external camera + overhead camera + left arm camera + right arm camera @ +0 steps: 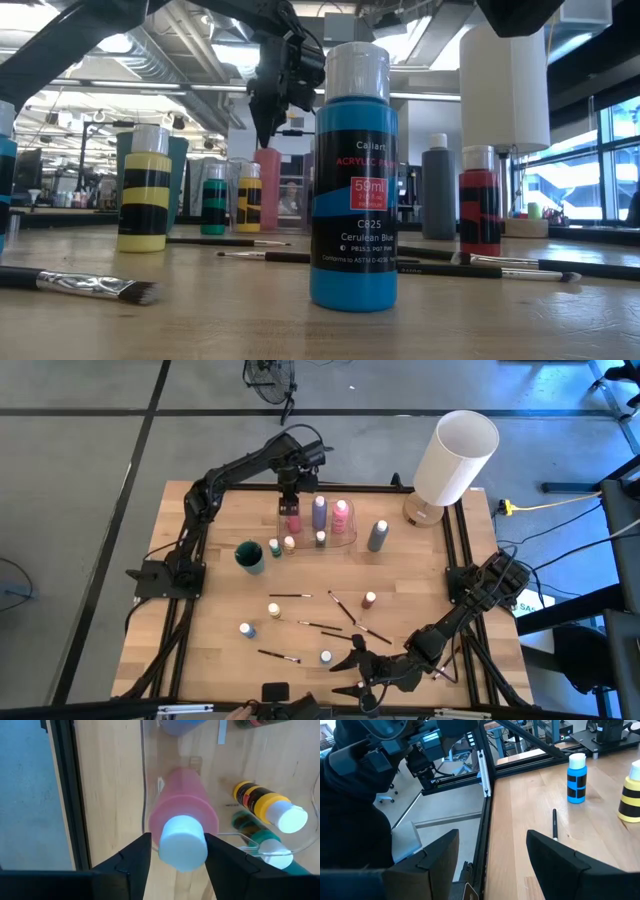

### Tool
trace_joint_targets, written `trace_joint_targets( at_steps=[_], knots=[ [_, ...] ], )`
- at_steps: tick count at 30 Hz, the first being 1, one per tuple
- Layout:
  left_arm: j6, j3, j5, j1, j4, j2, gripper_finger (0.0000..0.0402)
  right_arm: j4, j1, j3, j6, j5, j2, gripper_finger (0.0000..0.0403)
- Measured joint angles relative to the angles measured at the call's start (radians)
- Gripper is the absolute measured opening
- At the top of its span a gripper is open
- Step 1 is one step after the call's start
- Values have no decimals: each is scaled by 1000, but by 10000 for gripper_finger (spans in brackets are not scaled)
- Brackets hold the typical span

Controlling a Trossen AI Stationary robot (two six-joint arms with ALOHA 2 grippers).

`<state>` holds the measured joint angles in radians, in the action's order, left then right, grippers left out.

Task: Pick & Place Paint Supplies
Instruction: Put the pink paint bottle into the transparent bin

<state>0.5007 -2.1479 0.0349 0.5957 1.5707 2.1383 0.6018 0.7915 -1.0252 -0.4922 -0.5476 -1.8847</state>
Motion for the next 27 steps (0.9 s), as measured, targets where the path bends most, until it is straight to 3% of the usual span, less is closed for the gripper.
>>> trace_joint_targets(
  at_steps=[27],
  knots=[
    [-44,0,-2,0,0,-4,171,-3,0,0,-2,-1,0,236]
  ],
)
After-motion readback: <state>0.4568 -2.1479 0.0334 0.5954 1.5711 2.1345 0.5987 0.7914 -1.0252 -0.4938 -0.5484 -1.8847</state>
